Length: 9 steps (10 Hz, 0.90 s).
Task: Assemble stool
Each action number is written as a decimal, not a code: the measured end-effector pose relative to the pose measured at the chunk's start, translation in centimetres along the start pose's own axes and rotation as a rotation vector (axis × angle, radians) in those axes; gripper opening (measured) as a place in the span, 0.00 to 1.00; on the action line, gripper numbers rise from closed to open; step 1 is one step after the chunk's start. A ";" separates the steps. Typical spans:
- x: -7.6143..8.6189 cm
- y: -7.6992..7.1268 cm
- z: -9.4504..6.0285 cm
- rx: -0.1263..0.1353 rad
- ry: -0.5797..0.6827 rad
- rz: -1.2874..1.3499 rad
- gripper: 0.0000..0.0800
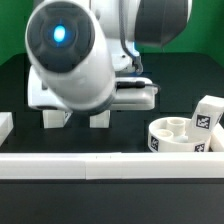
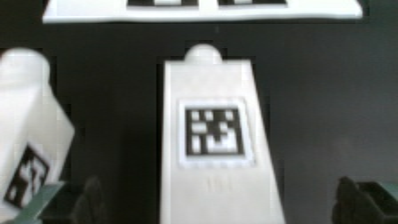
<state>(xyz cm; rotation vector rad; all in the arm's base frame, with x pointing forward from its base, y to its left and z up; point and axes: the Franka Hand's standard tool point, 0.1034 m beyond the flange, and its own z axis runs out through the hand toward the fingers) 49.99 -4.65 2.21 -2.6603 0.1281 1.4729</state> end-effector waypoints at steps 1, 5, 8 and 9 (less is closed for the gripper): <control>0.9 0.1 -0.1 -0.006 0.007 0.000 0.81; 1.5 0.3 0.5 -0.007 0.027 0.015 0.81; 1.5 0.3 0.9 -0.007 0.021 0.017 0.62; 1.5 0.3 0.9 -0.007 0.021 0.017 0.42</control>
Offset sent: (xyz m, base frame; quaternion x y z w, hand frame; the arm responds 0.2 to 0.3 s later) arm -0.0079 0.0017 -0.0107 -0.0044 0.0033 0.0229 0.9997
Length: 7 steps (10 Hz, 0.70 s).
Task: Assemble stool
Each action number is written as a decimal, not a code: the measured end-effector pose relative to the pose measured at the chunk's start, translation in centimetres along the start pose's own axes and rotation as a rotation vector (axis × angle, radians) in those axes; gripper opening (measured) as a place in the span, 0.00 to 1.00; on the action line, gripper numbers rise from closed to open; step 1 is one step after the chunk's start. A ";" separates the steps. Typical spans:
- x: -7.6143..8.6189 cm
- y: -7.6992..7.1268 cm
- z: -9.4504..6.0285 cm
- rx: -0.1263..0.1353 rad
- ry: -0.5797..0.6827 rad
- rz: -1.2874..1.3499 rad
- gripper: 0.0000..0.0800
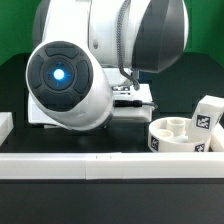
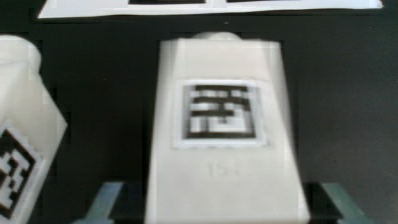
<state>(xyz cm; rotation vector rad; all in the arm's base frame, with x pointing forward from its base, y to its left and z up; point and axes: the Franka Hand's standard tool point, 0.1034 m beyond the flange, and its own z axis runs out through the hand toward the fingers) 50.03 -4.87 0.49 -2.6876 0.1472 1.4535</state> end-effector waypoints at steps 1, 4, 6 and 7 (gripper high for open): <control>0.0 0.0 -0.1 0.000 0.001 0.000 0.42; -1.1 -0.4 -1.6 0.003 0.014 -0.005 0.42; -3.6 -1.6 -4.1 0.013 0.020 0.013 0.42; -5.0 -2.4 -5.6 0.034 0.018 0.028 0.42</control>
Offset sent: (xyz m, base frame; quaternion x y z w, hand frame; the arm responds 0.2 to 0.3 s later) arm 0.0092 0.0090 0.0390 0.0001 -0.0059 -0.0004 1.0000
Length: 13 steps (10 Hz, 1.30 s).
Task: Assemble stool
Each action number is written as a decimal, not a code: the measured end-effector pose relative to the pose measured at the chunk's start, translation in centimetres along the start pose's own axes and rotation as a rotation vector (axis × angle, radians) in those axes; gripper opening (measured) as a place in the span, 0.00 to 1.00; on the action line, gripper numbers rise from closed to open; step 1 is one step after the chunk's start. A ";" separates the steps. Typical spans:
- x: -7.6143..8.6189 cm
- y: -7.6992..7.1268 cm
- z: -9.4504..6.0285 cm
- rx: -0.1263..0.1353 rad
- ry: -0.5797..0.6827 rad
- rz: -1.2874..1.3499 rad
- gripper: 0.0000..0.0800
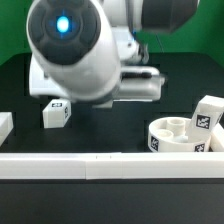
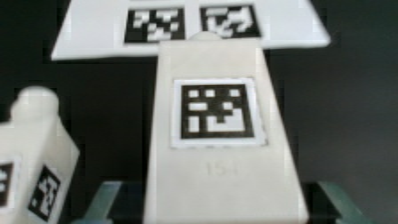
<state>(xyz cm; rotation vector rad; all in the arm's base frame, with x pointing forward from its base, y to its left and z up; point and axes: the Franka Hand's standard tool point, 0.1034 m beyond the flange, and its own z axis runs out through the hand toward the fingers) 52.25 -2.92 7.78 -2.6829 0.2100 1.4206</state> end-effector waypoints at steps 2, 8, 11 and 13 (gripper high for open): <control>0.7 -0.1 -1.2 -0.006 0.075 0.007 0.42; 1.6 -0.7 -3.2 0.005 0.391 0.017 0.42; 0.9 -3.0 -5.8 0.021 0.635 0.051 0.42; 1.0 -3.1 -5.7 0.024 0.746 0.049 0.42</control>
Offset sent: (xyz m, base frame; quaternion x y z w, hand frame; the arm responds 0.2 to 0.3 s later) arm 0.0000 0.0000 0.0000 0.0000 0.0000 0.0000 1.0000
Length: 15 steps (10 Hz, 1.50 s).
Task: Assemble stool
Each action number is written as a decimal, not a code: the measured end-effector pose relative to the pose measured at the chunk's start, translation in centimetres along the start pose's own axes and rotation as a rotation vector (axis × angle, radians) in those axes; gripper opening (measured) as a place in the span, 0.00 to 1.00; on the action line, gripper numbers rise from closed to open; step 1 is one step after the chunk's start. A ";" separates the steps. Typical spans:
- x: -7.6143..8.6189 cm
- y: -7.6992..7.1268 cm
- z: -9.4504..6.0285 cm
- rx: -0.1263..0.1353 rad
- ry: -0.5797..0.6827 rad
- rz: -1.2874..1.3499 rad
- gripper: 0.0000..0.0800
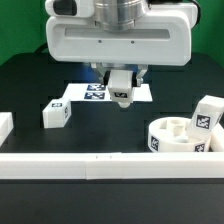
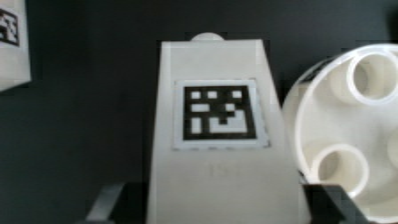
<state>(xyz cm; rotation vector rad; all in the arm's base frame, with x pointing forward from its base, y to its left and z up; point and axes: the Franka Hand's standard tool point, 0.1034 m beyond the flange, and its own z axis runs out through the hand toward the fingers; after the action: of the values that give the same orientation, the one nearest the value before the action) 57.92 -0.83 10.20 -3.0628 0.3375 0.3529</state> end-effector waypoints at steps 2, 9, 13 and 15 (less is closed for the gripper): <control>0.6 -1.4 -0.4 0.012 0.195 0.010 0.42; 0.9 -5.5 -1.5 0.038 0.630 -0.040 0.42; 1.0 -6.7 -1.4 0.025 0.623 -0.096 0.42; 1.1 -6.7 -1.3 0.021 0.622 -0.104 0.42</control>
Offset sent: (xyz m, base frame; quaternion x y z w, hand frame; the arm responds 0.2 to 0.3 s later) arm 0.0085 0.0310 0.0226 0.0301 0.2028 0.0185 0.9786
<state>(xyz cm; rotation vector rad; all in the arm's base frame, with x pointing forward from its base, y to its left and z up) 60.68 5.40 11.33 -3.0711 0.1891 -0.6151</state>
